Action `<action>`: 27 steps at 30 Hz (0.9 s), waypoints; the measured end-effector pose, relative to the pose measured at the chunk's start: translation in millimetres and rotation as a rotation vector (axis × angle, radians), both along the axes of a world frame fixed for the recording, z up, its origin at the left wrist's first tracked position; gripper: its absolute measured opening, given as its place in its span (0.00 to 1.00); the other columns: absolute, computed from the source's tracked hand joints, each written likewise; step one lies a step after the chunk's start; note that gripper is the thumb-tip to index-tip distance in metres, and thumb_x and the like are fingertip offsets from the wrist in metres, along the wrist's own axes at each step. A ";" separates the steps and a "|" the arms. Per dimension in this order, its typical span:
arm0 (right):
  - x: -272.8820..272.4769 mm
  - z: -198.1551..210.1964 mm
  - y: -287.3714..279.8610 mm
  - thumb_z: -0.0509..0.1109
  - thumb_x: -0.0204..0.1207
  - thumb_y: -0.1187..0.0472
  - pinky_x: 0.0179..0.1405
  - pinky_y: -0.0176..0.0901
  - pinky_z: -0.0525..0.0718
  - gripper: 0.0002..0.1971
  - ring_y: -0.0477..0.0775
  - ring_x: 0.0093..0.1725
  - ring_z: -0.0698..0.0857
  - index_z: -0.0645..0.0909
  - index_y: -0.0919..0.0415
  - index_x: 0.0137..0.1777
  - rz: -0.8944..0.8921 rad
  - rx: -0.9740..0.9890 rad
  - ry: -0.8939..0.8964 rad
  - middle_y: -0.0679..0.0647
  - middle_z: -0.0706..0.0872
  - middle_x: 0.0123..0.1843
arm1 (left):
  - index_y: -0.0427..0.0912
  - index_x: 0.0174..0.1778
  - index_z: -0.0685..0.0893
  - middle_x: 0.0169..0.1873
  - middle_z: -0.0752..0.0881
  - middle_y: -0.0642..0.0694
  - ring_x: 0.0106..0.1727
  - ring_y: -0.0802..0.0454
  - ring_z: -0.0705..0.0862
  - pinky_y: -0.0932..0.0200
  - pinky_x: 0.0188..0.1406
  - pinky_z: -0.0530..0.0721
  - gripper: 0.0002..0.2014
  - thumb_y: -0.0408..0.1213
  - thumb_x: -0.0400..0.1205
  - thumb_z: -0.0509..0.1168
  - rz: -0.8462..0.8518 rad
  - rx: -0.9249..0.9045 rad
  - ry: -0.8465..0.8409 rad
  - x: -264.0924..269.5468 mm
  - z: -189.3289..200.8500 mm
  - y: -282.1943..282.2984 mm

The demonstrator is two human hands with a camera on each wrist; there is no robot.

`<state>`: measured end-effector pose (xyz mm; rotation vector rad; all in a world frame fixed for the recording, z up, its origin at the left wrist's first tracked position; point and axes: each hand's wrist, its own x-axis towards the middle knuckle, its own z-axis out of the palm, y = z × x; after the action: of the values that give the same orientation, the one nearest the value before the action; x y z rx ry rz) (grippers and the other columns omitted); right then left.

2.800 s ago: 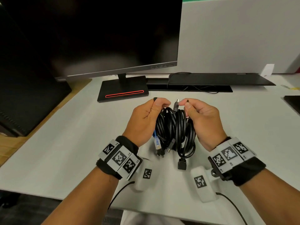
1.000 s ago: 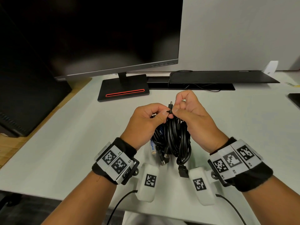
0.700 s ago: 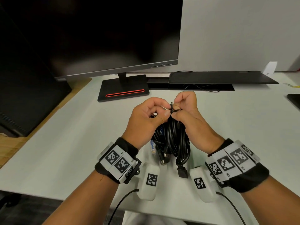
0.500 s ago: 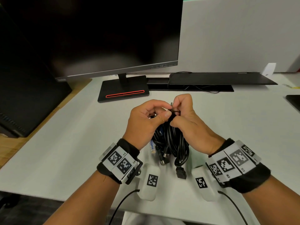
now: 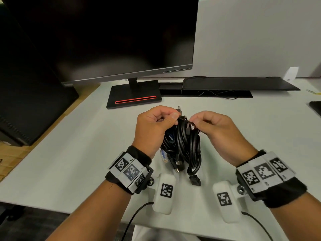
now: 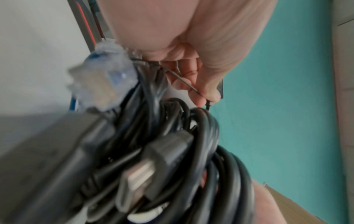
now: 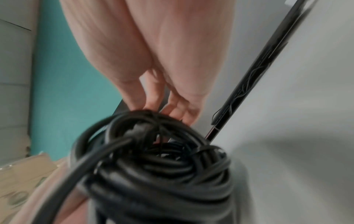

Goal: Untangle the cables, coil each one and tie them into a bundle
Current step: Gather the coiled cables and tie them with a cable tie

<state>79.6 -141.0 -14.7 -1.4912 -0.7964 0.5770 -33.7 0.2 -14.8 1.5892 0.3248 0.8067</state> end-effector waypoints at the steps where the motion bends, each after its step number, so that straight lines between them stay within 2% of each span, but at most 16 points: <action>1: 1.8 1.5 -3.8 0.68 0.82 0.65 0.61 0.45 0.83 0.09 0.54 0.51 0.87 0.90 0.56 0.45 0.021 -0.031 -0.008 0.58 0.91 0.47 | 0.43 0.42 0.90 0.30 0.88 0.52 0.38 0.53 0.86 0.49 0.52 0.87 0.08 0.26 0.81 0.70 0.001 -0.006 -0.003 -0.5 -0.3 1.4; 4: 8.3 6.7 -9.8 0.73 0.77 0.63 0.64 0.46 0.82 0.05 0.55 0.54 0.87 0.92 0.58 0.43 0.077 -0.078 0.068 0.60 0.92 0.49 | 0.43 0.43 0.90 0.30 0.88 0.52 0.37 0.53 0.86 0.50 0.49 0.89 0.07 0.27 0.81 0.70 -0.021 -0.017 -0.008 0.1 -2.0 3.6; 7: 11.6 11.5 -8.3 0.75 0.66 0.61 0.55 0.42 0.84 0.06 0.53 0.48 0.88 0.91 0.61 0.39 0.105 -0.070 0.195 0.57 0.92 0.43 | 0.44 0.42 0.90 0.30 0.88 0.51 0.35 0.54 0.87 0.63 0.38 0.85 0.05 0.31 0.80 0.71 -0.073 -0.038 -0.007 -0.2 -1.6 4.0; 9: 10.7 13.1 -5.5 0.75 0.63 0.62 0.51 0.39 0.82 0.05 0.50 0.44 0.88 0.91 0.61 0.36 0.097 -0.059 0.237 0.55 0.92 0.40 | 0.45 0.40 0.91 0.31 0.89 0.49 0.36 0.53 0.87 0.64 0.39 0.85 0.02 0.36 0.76 0.73 -0.119 -0.066 -0.016 -0.5 -0.5 4.5; 11: 7.9 14.3 -2.2 0.76 0.64 0.65 0.52 0.40 0.83 0.03 0.49 0.43 0.88 0.91 0.61 0.34 0.089 -0.059 0.237 0.55 0.91 0.38 | 0.49 0.35 0.92 0.33 0.89 0.46 0.39 0.51 0.88 0.61 0.43 0.86 0.02 0.39 0.73 0.73 -0.143 -0.073 -0.023 -0.4 -1.1 4.5; 12: 6.6 15.0 -0.5 0.75 0.68 0.69 0.55 0.42 0.83 0.05 0.50 0.44 0.88 0.91 0.61 0.34 0.084 -0.062 0.225 0.55 0.91 0.38 | 0.49 0.34 0.92 0.34 0.89 0.45 0.40 0.51 0.88 0.60 0.45 0.86 0.03 0.39 0.72 0.74 -0.144 -0.077 -0.025 -0.5 -1.9 4.4; 15: 2.2 17.8 4.5 0.72 0.75 0.75 0.61 0.45 0.83 0.10 0.54 0.47 0.87 0.90 0.63 0.36 0.063 -0.073 0.205 0.56 0.91 0.38 | 0.48 0.35 0.93 0.33 0.89 0.47 0.41 0.52 0.88 0.59 0.48 0.87 0.03 0.41 0.72 0.75 -0.154 -0.110 -0.023 -1.6 -3.9 5.5; 18: 0.0 19.0 7.6 0.71 0.76 0.77 0.54 0.41 0.84 0.10 0.54 0.48 0.88 0.89 0.66 0.37 0.020 -0.070 0.170 0.57 0.91 0.39 | 0.48 0.39 0.94 0.36 0.91 0.47 0.41 0.52 0.89 0.59 0.47 0.88 0.04 0.43 0.72 0.75 -0.161 -0.100 -0.008 -2.0 -3.4 5.1; 20: -2.4 20.7 8.8 0.72 0.76 0.76 0.48 0.36 0.85 0.11 0.52 0.46 0.89 0.90 0.64 0.36 -0.001 -0.079 0.121 0.56 0.91 0.40 | 0.48 0.39 0.93 0.38 0.91 0.45 0.41 0.51 0.88 0.58 0.47 0.88 0.03 0.42 0.74 0.75 -0.125 -0.060 0.002 -1.8 -2.8 4.9; 23: -7.2 24.5 7.9 0.74 0.77 0.71 0.37 0.27 0.83 0.10 0.44 0.42 0.91 0.92 0.59 0.37 0.014 -0.108 0.071 0.54 0.93 0.41 | 0.46 0.43 0.91 0.39 0.91 0.50 0.43 0.55 0.88 0.61 0.47 0.86 0.06 0.33 0.82 0.71 -0.047 0.012 0.033 -0.8 -2.3 5.8; 25: -7.4 27.5 5.6 0.75 0.78 0.66 0.33 0.22 0.80 0.07 0.36 0.38 0.89 0.92 0.57 0.40 0.034 -0.148 0.030 0.51 0.94 0.42 | 0.47 0.43 0.92 0.40 0.92 0.50 0.44 0.53 0.89 0.56 0.49 0.88 0.08 0.32 0.84 0.69 0.001 0.037 0.052 -0.1 -1.9 4.8; 27: -6.6 29.4 1.8 0.74 0.78 0.63 0.34 0.23 0.80 0.06 0.36 0.40 0.87 0.93 0.54 0.44 0.056 -0.189 -0.010 0.50 0.94 0.46 | 0.47 0.43 0.92 0.41 0.92 0.48 0.45 0.50 0.90 0.52 0.51 0.89 0.09 0.31 0.84 0.68 0.046 0.012 0.048 0.2 -0.9 1.5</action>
<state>73.0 -139.2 14.7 -1.6493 -0.8105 0.7033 -33.5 1.7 -15.8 1.6194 0.3933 0.8081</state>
